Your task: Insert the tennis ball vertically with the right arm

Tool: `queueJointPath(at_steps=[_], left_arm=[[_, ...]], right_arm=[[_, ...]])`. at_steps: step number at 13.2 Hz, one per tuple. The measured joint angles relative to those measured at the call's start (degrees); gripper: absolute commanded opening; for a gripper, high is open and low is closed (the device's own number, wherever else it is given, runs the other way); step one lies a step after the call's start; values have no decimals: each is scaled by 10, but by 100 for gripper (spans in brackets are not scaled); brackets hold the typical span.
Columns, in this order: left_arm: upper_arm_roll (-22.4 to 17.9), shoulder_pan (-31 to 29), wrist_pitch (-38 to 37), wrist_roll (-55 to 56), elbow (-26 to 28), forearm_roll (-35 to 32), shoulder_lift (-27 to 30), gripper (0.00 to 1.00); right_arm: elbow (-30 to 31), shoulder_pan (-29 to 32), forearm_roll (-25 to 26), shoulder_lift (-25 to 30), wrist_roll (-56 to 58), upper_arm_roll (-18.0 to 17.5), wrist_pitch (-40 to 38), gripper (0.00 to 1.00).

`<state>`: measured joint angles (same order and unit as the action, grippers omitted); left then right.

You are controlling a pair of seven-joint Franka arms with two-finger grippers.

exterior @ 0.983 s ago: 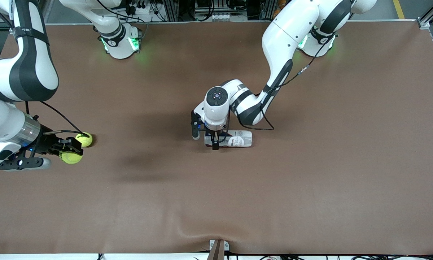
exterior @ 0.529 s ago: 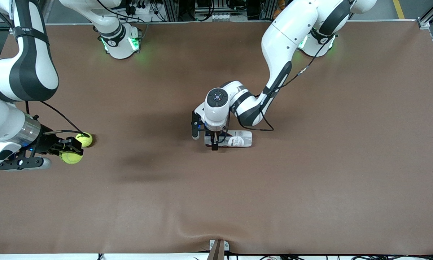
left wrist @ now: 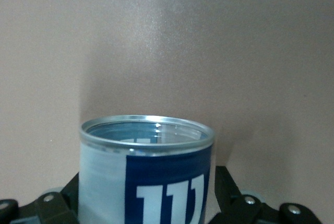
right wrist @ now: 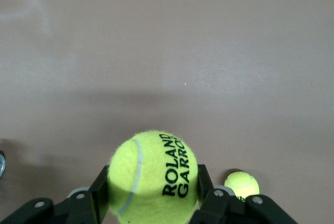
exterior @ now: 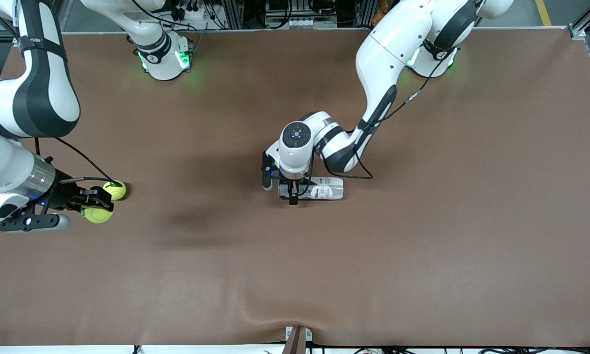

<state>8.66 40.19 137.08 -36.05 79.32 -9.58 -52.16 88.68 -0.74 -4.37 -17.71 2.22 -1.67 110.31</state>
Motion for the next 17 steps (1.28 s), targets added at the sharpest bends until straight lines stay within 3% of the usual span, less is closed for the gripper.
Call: queueJointPath(at_steps=[7,12,17], left_arm=[[0,-3,0,-15,0,0,0,96],[0,-3,0,-15,0,0,-1,78],[0,-3,0,-15,-1,0,-1,75]], right_arm=[[0,0,0,0,0,0,0,37],[0,0,0,1,0,0,0,37],[0,0,0,1,0,0,0,37]])
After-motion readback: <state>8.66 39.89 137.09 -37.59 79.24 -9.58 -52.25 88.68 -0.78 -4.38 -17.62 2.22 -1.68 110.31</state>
